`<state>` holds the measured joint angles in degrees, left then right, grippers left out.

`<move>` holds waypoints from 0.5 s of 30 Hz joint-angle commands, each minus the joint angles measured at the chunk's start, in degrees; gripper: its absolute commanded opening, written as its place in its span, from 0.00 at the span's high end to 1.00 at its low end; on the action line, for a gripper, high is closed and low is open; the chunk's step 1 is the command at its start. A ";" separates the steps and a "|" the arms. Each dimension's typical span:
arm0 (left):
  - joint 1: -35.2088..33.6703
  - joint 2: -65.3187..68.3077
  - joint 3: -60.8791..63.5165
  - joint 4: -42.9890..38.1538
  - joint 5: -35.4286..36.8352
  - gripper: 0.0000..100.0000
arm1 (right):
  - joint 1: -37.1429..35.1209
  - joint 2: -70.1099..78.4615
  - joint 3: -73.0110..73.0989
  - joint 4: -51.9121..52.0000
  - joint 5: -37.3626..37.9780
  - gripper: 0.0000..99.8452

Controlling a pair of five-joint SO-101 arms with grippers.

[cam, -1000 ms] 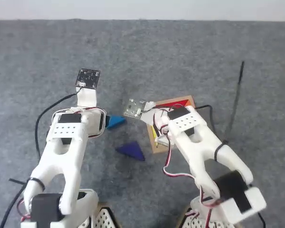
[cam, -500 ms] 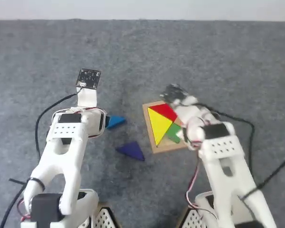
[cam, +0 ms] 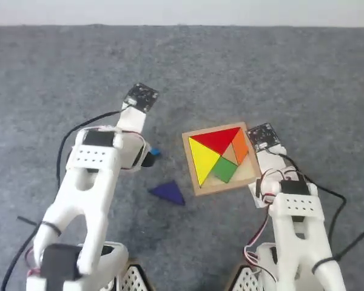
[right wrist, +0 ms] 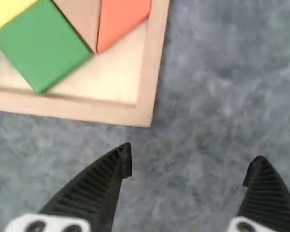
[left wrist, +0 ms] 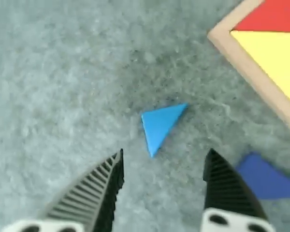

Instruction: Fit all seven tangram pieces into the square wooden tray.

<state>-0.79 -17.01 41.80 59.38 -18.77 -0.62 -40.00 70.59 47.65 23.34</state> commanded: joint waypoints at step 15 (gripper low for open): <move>-1.14 38.33 -36.26 13.36 -13.89 0.76 | 0.75 -1.89 0.79 -1.36 -0.70 0.64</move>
<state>-1.49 20.00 10.68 71.96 -31.43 -0.26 -40.09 71.91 47.30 23.25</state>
